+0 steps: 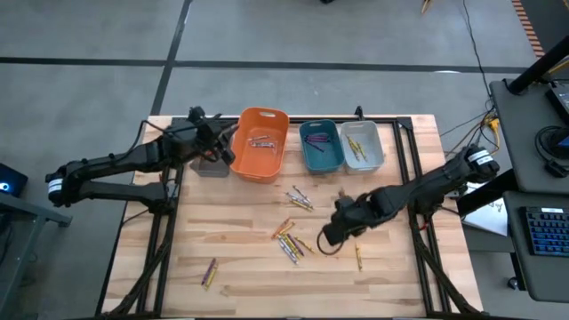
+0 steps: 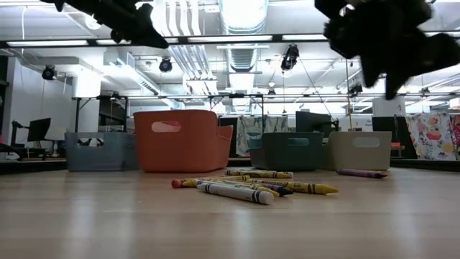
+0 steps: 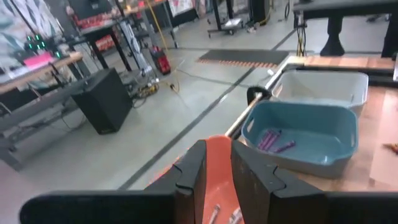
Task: Sort crayons
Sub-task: Put the yellow crayon into the white bin
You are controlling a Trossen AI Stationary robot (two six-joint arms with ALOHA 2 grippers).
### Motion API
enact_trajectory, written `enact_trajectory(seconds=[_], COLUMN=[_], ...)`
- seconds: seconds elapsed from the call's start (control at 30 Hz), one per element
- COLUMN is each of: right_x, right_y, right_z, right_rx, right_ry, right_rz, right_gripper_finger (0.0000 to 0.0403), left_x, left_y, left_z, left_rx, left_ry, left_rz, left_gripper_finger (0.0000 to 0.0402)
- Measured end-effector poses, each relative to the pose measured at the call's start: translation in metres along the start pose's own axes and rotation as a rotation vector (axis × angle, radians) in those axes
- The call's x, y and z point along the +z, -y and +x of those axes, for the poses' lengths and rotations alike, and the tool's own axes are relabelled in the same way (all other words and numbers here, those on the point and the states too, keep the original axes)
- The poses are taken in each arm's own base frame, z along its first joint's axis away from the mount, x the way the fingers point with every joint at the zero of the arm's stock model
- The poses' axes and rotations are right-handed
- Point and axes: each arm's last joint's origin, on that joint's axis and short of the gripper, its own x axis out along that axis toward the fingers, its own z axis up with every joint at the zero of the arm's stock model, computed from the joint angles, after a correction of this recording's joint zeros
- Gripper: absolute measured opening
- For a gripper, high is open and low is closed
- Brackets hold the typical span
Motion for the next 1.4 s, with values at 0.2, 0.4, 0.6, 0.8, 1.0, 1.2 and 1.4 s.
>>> enact_trajectory(seconds=[0.2,0.4,0.6,0.8,1.0,1.2,1.4], right_x=[-0.026,-0.039,-0.039,-0.038,-0.036,-0.031,-0.027], right_y=[-0.002,0.001,0.001,0.006,0.01,0.01,0.01], right_z=[0.029,0.058,0.075,0.093,0.104,0.105,0.106], right_rx=[-0.113,-0.286,-0.35,-0.408,-0.435,-0.423,-0.412], right_ry=[-0.17,-0.255,-0.264,-0.27,-0.291,-0.281,-0.277], right_rz=[0.121,0.181,0.158,0.098,0.03,-0.03,-0.076], right_gripper_finger=[0.0139,0.0139,0.0139,0.0139,0.0139,0.011,0.0023], left_x=[0.004,0.005,0.005,0.004,0.004,0.003,0.004], left_y=[-0.001,-0.001,-0.001,-0.001,-0.001,-0.001,0.002], left_z=[0.0,0.0,0.0,0.0,0.0,0.0,0.0], left_rx=[0.008,0.009,0.009,0.008,0.008,0.007,-0.062], left_ry=[0.04,0.045,0.044,0.038,0.038,0.033,0.046], left_rz=[0.03,0.046,0.046,0.046,0.041,0.02,0.022], left_gripper_finger=[0.0056,0.0056,0.0056,0.0056,0.0056,0.0056,0.0056])
